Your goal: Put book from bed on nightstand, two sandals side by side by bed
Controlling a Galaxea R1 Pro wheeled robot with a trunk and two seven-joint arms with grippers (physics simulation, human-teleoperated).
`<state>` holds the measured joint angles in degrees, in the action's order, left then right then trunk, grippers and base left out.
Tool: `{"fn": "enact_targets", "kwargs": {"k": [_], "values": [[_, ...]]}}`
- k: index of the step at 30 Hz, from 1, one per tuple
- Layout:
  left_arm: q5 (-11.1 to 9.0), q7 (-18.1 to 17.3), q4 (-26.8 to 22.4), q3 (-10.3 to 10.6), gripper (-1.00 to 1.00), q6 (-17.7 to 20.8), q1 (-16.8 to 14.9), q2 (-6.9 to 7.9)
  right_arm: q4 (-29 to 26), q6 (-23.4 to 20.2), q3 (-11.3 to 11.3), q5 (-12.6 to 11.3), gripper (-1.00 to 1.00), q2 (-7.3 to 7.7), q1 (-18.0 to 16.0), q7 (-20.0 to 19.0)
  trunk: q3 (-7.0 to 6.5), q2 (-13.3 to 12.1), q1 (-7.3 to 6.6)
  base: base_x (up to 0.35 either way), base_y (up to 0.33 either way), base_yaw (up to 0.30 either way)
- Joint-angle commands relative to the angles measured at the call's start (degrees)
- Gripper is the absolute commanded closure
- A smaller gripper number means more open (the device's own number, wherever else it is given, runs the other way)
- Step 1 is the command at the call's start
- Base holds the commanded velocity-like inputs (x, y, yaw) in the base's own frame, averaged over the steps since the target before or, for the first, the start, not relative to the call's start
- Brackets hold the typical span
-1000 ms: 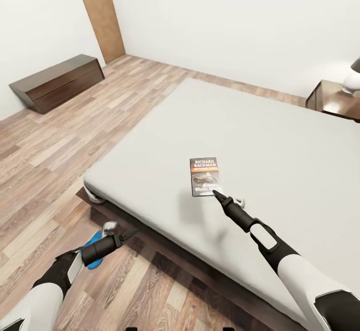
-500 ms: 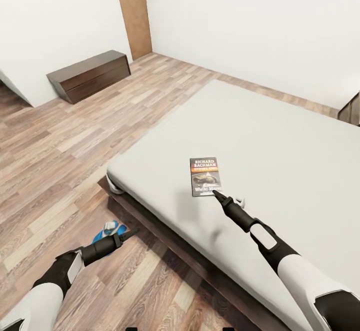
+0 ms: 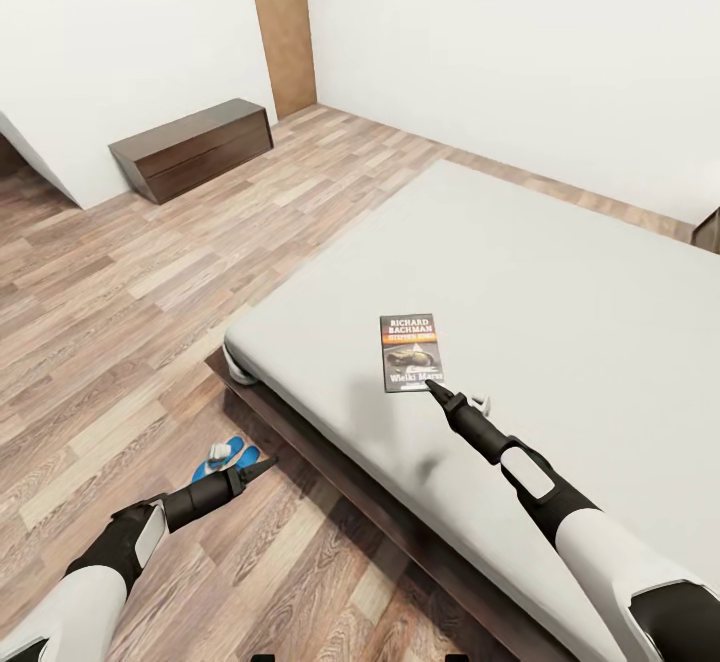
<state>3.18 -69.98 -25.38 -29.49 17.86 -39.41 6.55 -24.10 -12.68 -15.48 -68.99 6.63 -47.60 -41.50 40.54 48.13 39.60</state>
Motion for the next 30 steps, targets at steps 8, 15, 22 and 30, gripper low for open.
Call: {"fn": "enact_targets", "kwargs": {"k": [8, 15, 22, 30], "values": [[0.3, -0.3, 0.0, -0.4, -1.00, 0.6, 0.0, -0.04, 0.0, -0.4, -0.2, -0.6, 1.00, 0.04, 0.0, -0.2, 0.04, 0.0, 0.01, 0.000, 0.000, 0.000], [0.3, -0.3, 0.0, -0.4, -1.00, 0.6, 0.0, 0.02, 0.1, -0.4, -0.2, -0.6, 1.00, 0.03, 0.0, -0.1, 0.04, 0.0, 0.01, 0.000, 0.000, 0.045], [0.3, -0.3, 0.0, -0.4, -1.00, 0.6, 0.0, 0.04, 0.1, -0.4, -0.2, -0.6, 1.00, 0.05, 0.0, -0.1, 0.04, 0.0, 0.01, 0.000, 0.000, 0.264], [0.3, -0.2, 0.0, -0.4, -1.00, 0.6, 0.0, 0.04, 0.1, -0.4, -0.2, -0.6, 1.00, 0.04, 0.0, -0.1, 0.04, 0.0, 0.01, 0.000, 0.000, 0.292]]}}
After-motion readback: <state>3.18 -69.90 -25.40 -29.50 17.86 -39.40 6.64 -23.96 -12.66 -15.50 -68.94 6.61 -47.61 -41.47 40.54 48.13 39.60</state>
